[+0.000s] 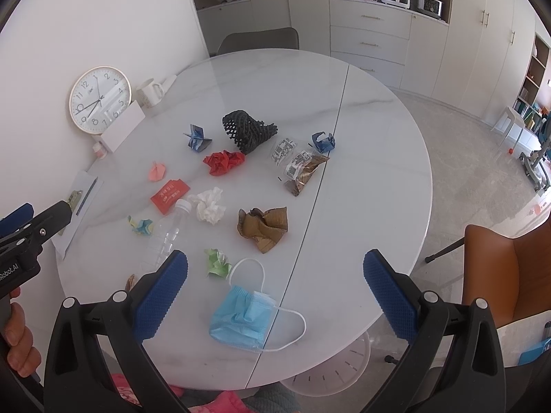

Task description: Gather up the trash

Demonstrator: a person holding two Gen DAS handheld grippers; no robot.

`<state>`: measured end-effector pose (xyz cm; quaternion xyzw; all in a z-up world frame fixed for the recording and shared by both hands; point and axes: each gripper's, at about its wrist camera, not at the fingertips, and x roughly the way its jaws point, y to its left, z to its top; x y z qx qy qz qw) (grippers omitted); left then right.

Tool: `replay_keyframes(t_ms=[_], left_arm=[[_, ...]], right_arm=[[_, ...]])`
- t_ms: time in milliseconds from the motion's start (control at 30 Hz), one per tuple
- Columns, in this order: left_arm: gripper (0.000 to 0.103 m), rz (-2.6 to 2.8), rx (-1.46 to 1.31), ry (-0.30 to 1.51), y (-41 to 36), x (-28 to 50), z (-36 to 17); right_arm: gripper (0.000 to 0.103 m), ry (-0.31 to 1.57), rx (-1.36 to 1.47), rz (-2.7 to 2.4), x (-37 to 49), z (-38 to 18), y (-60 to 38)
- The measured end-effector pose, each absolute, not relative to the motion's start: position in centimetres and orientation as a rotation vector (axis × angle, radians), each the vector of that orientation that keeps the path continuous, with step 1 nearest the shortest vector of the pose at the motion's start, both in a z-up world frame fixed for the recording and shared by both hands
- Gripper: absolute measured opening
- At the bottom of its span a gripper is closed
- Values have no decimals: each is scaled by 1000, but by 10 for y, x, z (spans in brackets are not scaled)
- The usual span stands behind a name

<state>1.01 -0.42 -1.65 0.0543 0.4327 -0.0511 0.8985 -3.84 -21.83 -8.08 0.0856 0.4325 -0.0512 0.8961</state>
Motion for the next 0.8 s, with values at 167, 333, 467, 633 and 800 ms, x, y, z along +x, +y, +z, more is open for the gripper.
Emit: replay_keyframes(t_ms=[167, 333, 467, 633, 800], left_arm=[[97, -105, 112, 896, -5, 9, -17], [97, -105, 111, 897, -6, 8, -17], [97, -104, 114, 895, -6, 7, -17], [97, -146, 102, 886, -3, 7, -18], [97, -232, 59, 899, 14, 8, -31]], right_arm=[[101, 899, 177, -107, -38, -80, -218], [101, 900, 177, -107, -38, -81, -219], [101, 901, 177, -107, -38, -81, -219], [101, 896, 178, -99, -38, -80, -219], [101, 878, 140, -80, -41, -86, -211]])
